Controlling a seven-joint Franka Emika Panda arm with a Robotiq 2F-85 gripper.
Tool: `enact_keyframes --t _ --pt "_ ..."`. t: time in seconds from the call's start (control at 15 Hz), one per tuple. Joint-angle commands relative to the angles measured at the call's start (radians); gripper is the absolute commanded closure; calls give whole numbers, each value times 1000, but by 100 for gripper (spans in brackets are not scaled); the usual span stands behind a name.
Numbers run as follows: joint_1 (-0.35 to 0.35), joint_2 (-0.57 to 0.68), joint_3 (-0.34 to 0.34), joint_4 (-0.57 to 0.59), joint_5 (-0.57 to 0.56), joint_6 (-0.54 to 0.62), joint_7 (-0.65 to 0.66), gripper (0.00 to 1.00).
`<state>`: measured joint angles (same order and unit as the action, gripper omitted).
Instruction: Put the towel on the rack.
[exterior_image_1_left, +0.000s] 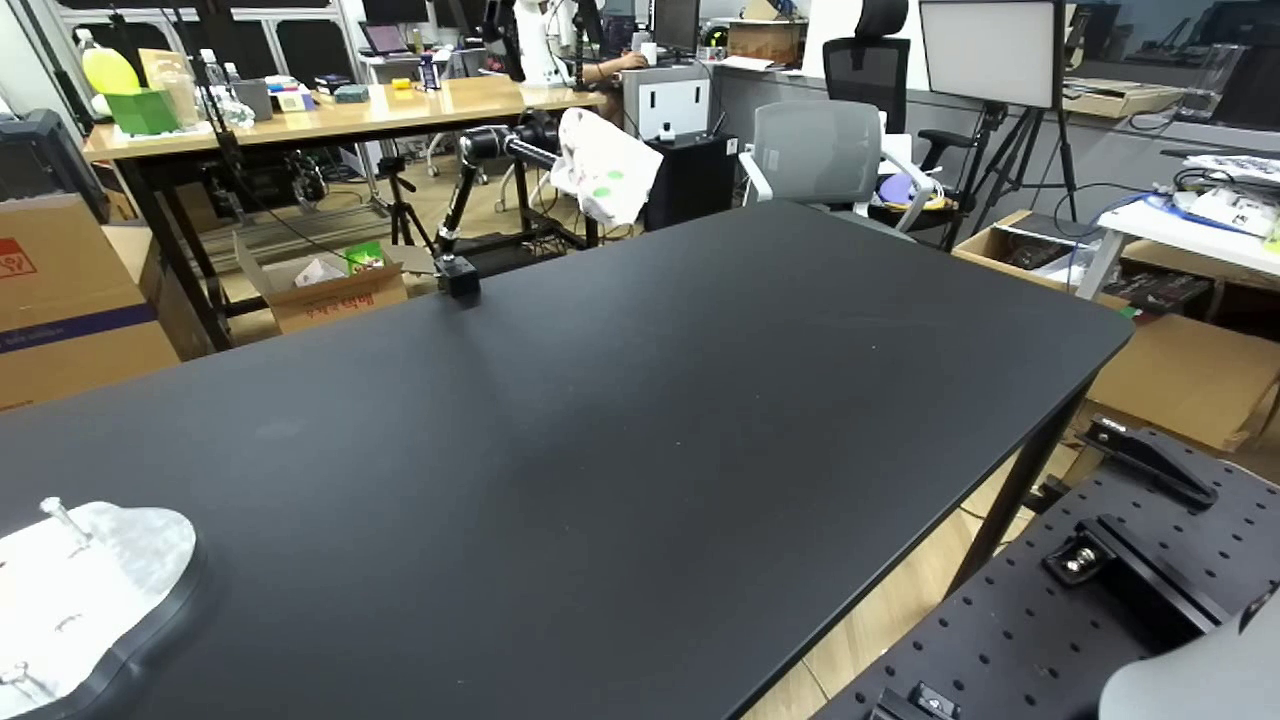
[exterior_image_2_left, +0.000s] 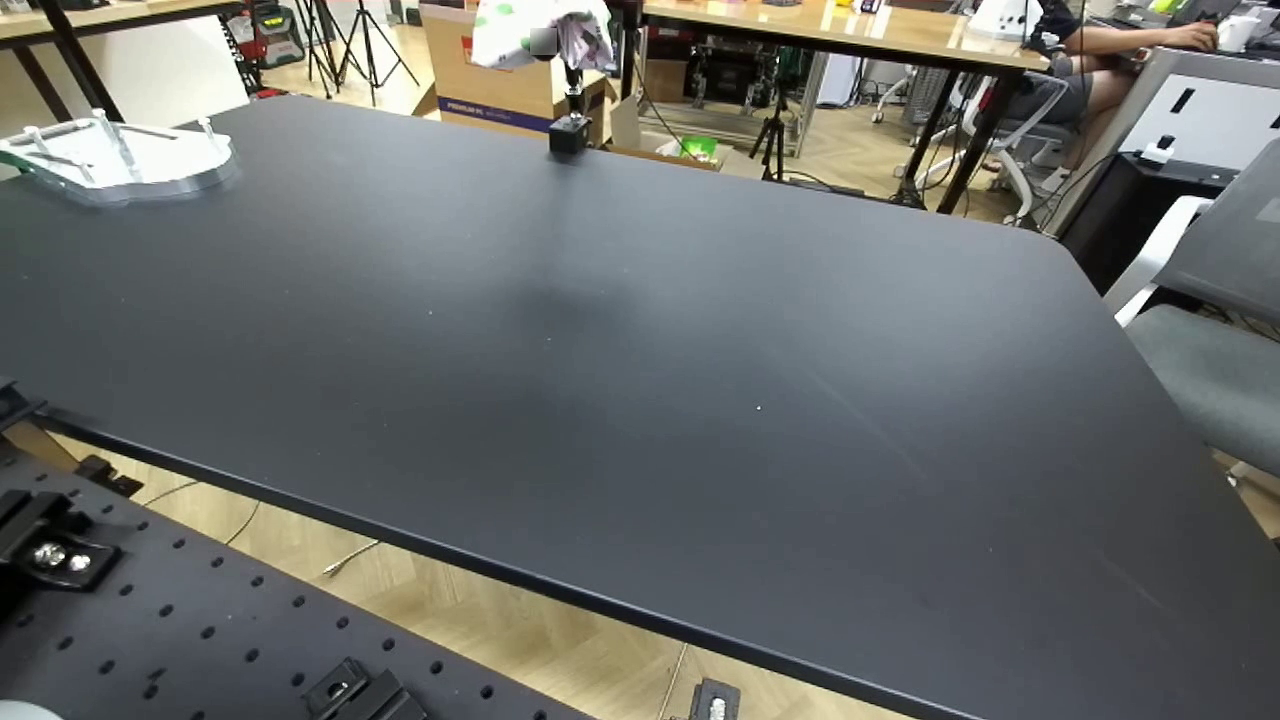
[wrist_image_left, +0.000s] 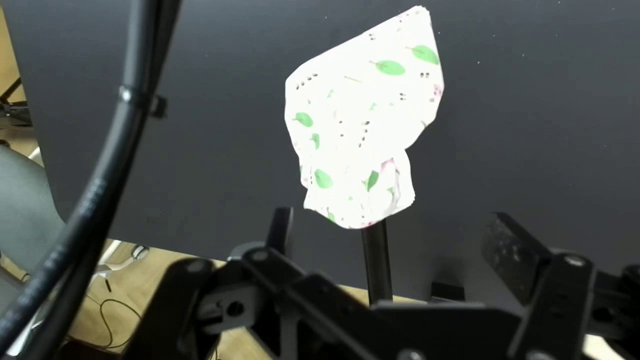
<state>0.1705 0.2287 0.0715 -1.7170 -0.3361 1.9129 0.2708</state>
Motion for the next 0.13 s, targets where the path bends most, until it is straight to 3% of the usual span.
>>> enact_keyframes --t 0.0,0.07 --pt "2 -9 2 3 0 -9 0 0" --pt "3 -14 3 3 0 -12 0 0"
